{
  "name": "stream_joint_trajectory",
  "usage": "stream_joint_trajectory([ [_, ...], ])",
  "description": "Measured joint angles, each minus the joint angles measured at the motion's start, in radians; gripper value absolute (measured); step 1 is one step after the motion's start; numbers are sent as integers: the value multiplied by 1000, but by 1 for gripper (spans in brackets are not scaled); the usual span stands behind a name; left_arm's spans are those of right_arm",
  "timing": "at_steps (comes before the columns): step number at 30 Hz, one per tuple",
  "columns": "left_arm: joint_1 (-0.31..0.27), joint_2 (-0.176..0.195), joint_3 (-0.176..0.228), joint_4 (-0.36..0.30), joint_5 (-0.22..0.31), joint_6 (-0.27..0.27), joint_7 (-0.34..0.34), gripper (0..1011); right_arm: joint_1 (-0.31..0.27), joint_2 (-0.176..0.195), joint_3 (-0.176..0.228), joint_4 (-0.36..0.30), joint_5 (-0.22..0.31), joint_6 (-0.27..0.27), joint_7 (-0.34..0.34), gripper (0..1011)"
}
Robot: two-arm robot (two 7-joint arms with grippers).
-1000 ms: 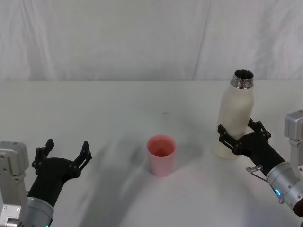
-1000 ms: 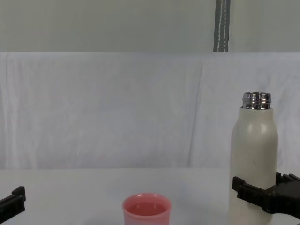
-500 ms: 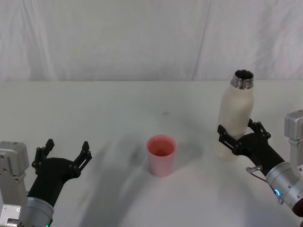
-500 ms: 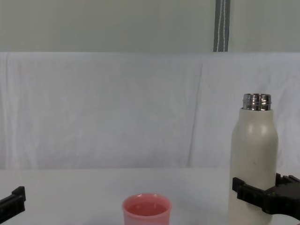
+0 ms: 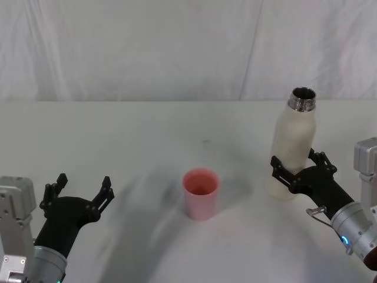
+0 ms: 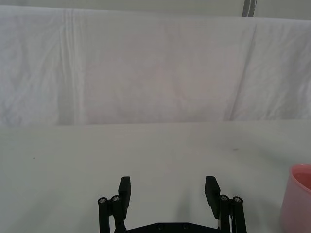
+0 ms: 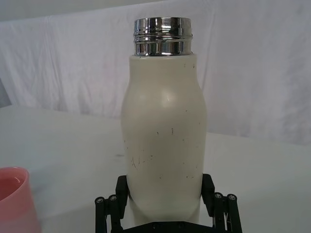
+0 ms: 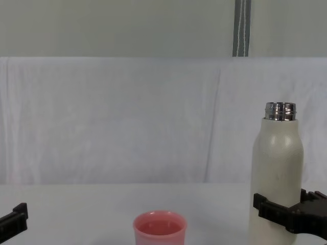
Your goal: Grasp the thermos with one hand and pour water into the cup lid.
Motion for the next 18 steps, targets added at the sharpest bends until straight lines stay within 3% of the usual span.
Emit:
stream_joint_trajectory([
  [18,0,0,0,0,0,0,0,1001,0,1,0,-1,0,1,-1,945],
])
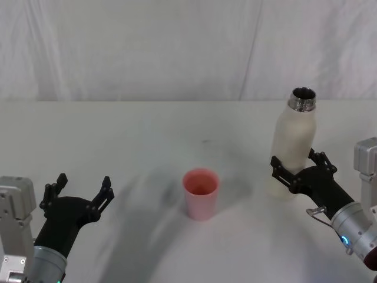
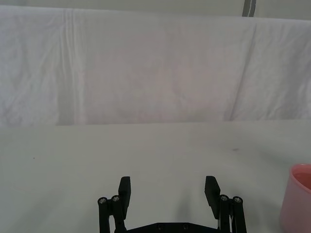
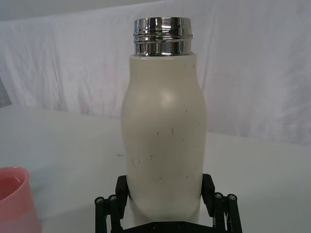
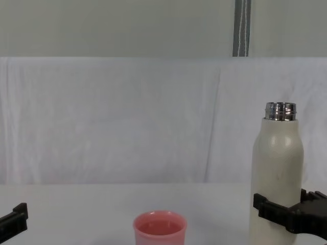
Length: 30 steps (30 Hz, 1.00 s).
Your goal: Grasp the thermos with one hand and pour water into the cup lid.
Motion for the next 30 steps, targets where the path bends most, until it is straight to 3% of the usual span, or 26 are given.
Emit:
stream_joint_trajectory([
  [4,0,0,0,0,0,0,0,1001,0,0,0,0,0,1,0,1001],
  [30,0,0,0,0,0,0,0,1001,0,0,0,0,0,0,0,1001],
])
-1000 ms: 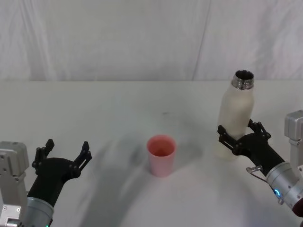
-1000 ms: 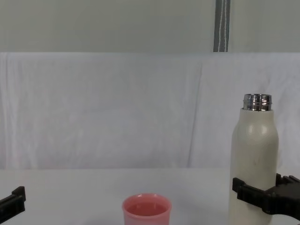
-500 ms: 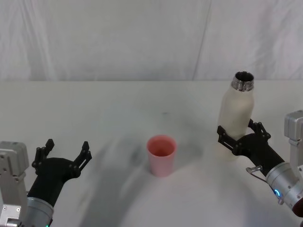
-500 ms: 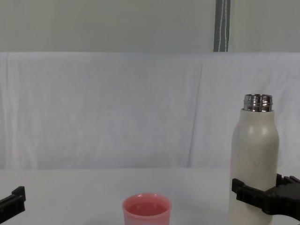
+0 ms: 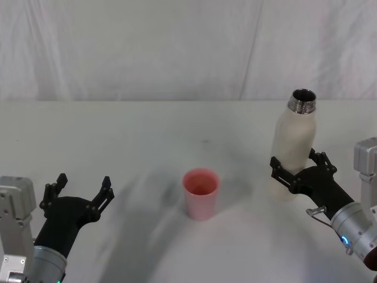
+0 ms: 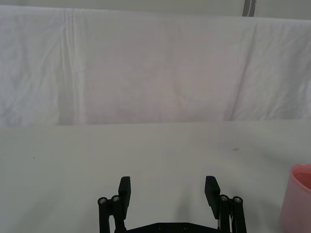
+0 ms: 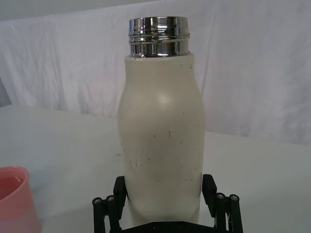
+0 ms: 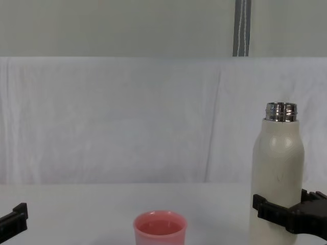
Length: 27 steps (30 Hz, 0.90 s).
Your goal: Grasp the thermos with one hand and pour water into the cup lid.
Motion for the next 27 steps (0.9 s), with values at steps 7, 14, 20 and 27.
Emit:
stream_joint_trajectory([
  [7,0,0,0,0,0,0,0,1001,0,0,0,0,0,-1,0,1001],
  [14,0,0,0,0,0,0,0,1001,-3,0,0,-1,2,-2,1,1002],
  [20,0,0,0,0,0,0,0,1001,-7,0,1,-2,5,-3,2,1002],
  [27,0,0,0,0,0,0,0,1001,-17,3,0,-4,15,0,9,1001],
])
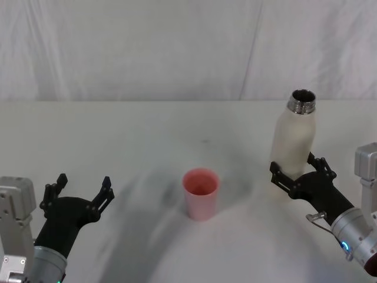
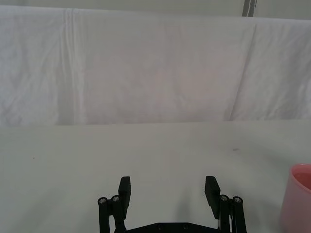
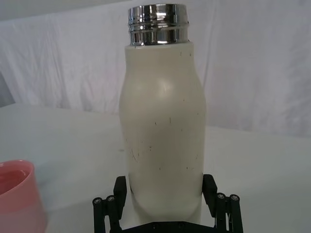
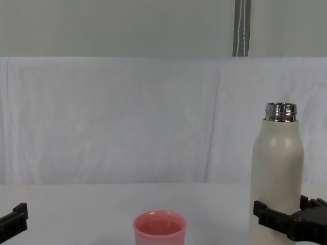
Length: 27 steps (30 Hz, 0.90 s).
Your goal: Grasp the thermos with one hand and pour water into the cup lid.
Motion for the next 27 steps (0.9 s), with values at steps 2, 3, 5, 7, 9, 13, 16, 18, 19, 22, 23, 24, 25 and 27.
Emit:
stream_joint_trajectory([
  [2,0,0,0,0,0,0,0,1001,-3,1,-2,-1,3,2,2,1002],
  [3,0,0,0,0,0,0,0,1001,-5,2,-3,-2,4,3,3,1002],
  [5,0,0,0,0,0,0,0,1001,-7,3,-4,-3,5,4,5,1002],
  [7,0,0,0,0,0,0,0,1001,-9,5,-5,-5,7,5,7,1003],
  [9,0,0,0,0,0,0,0,1001,-11,6,-5,-6,9,5,8,1003],
  [13,0,0,0,0,0,0,0,1001,-15,8,-5,-11,13,4,9,1003],
  [16,0,0,0,0,0,0,0,1001,-19,12,-5,-16,15,4,10,1003],
  [18,0,0,0,0,0,0,0,1001,-22,14,-5,-17,16,4,11,1002],
  [19,0,0,0,0,0,0,0,1001,-23,14,-5,-18,17,4,11,1003],
  [22,0,0,0,0,0,0,0,1001,-27,18,-3,-21,19,5,11,1002],
  [23,0,0,0,0,0,0,0,1001,-29,19,-3,-22,19,5,11,1002],
  [24,0,0,0,0,0,0,0,1001,-30,20,-2,-23,20,6,11,1003],
  [25,0,0,0,0,0,0,0,1001,-31,20,-2,-24,20,6,11,1003],
  [27,0,0,0,0,0,0,0,1001,-33,22,-1,-26,21,7,11,1003],
])
